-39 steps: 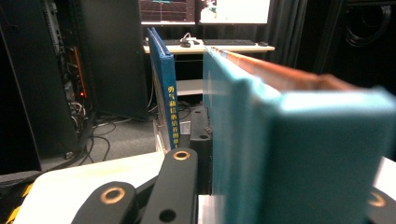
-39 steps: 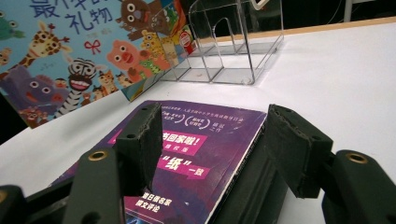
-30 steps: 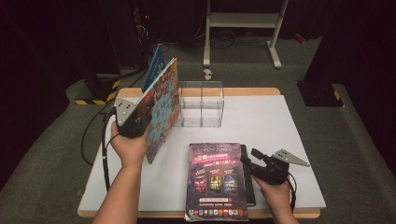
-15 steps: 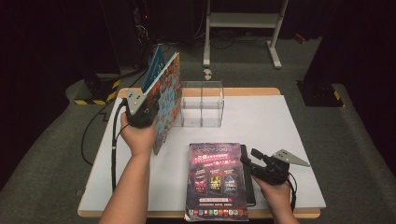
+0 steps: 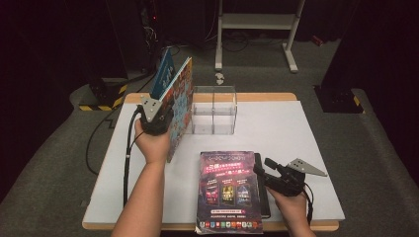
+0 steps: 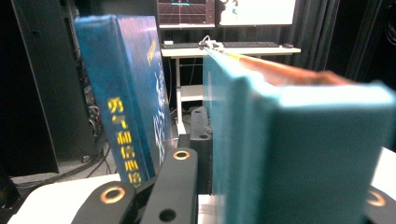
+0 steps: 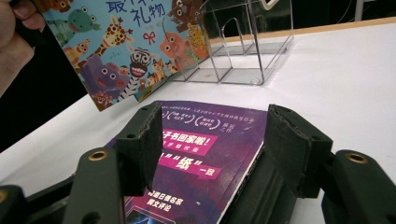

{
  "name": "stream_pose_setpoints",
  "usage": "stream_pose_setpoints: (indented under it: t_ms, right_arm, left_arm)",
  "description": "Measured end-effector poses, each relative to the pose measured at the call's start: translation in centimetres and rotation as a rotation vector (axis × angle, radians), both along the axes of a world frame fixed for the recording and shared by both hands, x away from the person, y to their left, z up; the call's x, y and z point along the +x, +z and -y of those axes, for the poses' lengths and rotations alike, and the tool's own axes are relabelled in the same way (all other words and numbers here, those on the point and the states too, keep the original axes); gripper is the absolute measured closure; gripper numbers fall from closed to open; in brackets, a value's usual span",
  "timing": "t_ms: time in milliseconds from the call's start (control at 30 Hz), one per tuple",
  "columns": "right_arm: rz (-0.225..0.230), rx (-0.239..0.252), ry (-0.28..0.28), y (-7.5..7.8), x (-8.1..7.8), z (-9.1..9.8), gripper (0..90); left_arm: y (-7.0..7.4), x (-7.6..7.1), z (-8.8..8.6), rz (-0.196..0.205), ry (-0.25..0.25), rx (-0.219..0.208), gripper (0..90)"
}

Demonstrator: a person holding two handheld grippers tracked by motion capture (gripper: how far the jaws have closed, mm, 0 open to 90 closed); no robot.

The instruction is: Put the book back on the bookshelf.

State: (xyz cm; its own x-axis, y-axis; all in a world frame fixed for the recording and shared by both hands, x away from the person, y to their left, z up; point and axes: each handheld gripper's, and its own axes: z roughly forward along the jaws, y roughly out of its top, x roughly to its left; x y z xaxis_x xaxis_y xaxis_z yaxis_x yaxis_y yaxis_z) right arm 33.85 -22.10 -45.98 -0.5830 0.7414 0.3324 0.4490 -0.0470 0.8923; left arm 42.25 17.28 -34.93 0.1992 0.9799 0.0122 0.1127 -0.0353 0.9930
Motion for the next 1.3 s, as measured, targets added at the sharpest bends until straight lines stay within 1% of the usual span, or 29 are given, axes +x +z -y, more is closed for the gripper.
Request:
stream_pose_setpoints:
  t_ms: [100,200,367,667,800,1100,1300]
  right_arm:
    - [-0.001,-0.001,0.001,0.0,0.0,0.0,37.3]
    - [-0.003,-0.001,0.002,0.0,0.0,-0.1,37.3]
    - [-0.003,-0.003,0.006,-0.1,0.0,-0.2,37.3]
    - [-0.01,-0.009,0.008,-0.3,0.0,-0.4,37.4]
    - [-0.012,-0.013,0.01,-0.3,0.0,-0.5,37.4]
    - [-0.013,-0.015,0.012,-0.4,0.0,-0.6,37.4]
    - [-0.014,-0.017,0.013,-0.5,0.0,-0.6,37.4]
  left_arm:
    - [-0.3,-0.4,0.1,0.006,-0.002,0.005,81.0]
    - [-0.6,-0.8,-0.1,-0.001,-0.005,0.008,80.9]
    - [-1.0,-1.3,-0.5,-0.01,-0.005,-0.002,80.7]
    - [-1.6,-2.0,-0.9,-0.023,-0.012,0.001,80.6]
    - [-1.9,-2.2,-1.2,-0.027,-0.016,-0.01,80.5]
    - [-1.8,-2.4,-1.5,-0.041,-0.034,-0.004,80.1]
    - [-1.9,-2.5,-1.8,-0.047,-0.043,-0.012,79.8]
